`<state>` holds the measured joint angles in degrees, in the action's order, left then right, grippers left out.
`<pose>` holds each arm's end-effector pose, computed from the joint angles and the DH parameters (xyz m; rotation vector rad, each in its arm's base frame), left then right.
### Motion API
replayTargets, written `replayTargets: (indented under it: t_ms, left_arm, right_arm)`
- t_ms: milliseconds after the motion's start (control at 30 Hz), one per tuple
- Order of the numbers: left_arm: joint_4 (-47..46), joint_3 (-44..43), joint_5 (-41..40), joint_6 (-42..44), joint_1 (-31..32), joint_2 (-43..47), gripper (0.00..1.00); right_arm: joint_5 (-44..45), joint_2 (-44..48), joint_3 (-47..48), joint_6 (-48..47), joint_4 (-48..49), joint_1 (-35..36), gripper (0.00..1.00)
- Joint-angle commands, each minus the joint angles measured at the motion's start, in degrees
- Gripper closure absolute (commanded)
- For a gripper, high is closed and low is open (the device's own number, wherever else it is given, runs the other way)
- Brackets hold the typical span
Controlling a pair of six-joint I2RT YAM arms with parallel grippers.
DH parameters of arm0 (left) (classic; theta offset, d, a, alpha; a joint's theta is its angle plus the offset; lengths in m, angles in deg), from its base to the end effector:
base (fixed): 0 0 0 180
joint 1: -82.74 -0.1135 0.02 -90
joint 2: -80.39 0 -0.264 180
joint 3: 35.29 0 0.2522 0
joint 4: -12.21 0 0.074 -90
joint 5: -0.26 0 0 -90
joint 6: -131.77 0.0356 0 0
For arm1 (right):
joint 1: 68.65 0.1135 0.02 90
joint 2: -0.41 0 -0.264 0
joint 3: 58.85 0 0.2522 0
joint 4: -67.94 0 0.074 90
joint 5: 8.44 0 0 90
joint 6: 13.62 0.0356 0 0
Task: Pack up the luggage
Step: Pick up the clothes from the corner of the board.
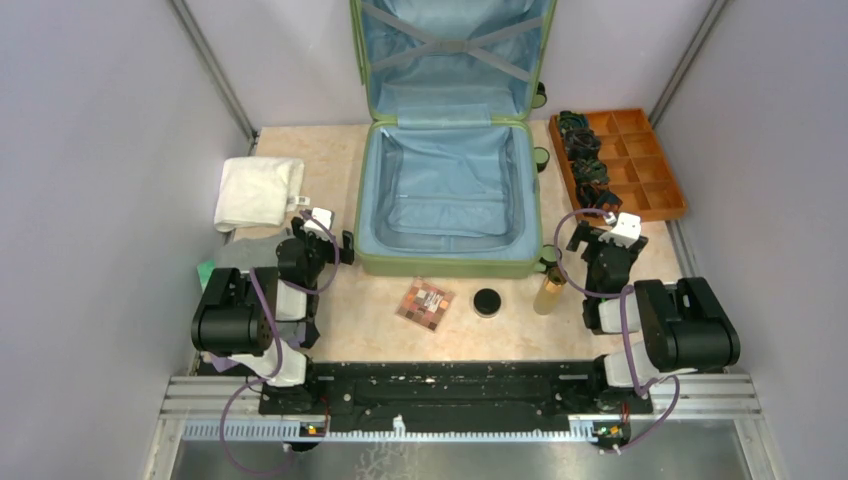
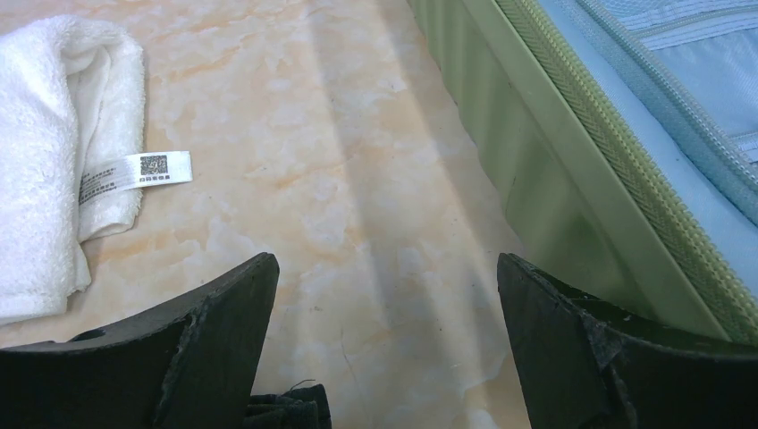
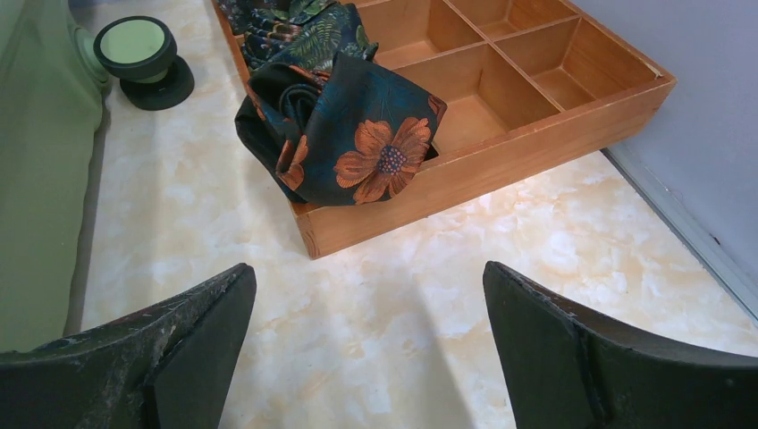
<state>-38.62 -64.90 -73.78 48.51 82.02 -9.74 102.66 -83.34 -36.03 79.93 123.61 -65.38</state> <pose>0.2515 -0.0066 0.1397 0.2941 1.7105 -0.1465 0.2209 -0.0002 0.1457 0.2822 1.6367 -0.2156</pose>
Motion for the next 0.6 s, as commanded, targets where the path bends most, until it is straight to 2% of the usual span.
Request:
replayTargets:
  t_ms: [0, 133, 200, 233, 267, 300, 333, 400, 500, 567]
  left_arm:
    - [-2.0, 0.2, 0.3, -0.1, -0.1, 0.7, 0.01]
    - [-2.3, 0.3, -0.2, -0.3, -0.1, 0.7, 0.01]
    - [-3.9, 0.8, -3.0, -2.8, -0.6, 1.8, 0.01]
    - [-1.3, -0.2, -3.0, -4.3, -1.5, 3.2, 0.01]
    - [5.1, -2.9, -2.8, -5.5, -2.9, 5.1, 0.01]
    - [14.4, -6.9, -3.3, -5.9, -3.7, 7.3, 0.01]
    - [23.3, -11.5, -3.5, -5.0, -4.2, 8.7, 0.01]
    - [39.4, -20.4, -2.7, -2.5, -5.4, 10.1, 0.02]
    - [55.5, -29.9, 2.7, 0.9, -8.5, 12.0, 0.01]
    - [63.0, -34.5, 5.6, 2.5, -10.7, 13.3, 0.02]
  right_arm:
    - [-0.8, 0.2, 0.7, -0.1, 2.3, 0.4, 0.01]
    - [0.8, 0.1, 0.5, 0.5, 2.5, 0.4, 0.01]
    - [2.1, 0.6, 0.6, 0.4, 2.5, 0.5, 0.01]
    - [2.1, 1.8, 0.9, 0.6, 0.3, 0.8, 0.01]
    - [1.0, 2.9, 1.1, -0.4, -0.7, 0.9, 0.01]
    - [4.3, 5.1, 2.2, -1.4, -4.9, 2.9, 0.01]
    - [9.0, 7.2, 5.0, -1.5, -12.4, 4.3, 0.01]
    - [12.3, 10.4, 13.4, 0.8, -27.6, 4.7, 0.01]
    - [7.5, 14.7, 21.7, 6.7, -43.7, 4.7, 0.01]
    - [1.9, 17.1, 24.3, 10.7, -47.8, 4.6, 0.01]
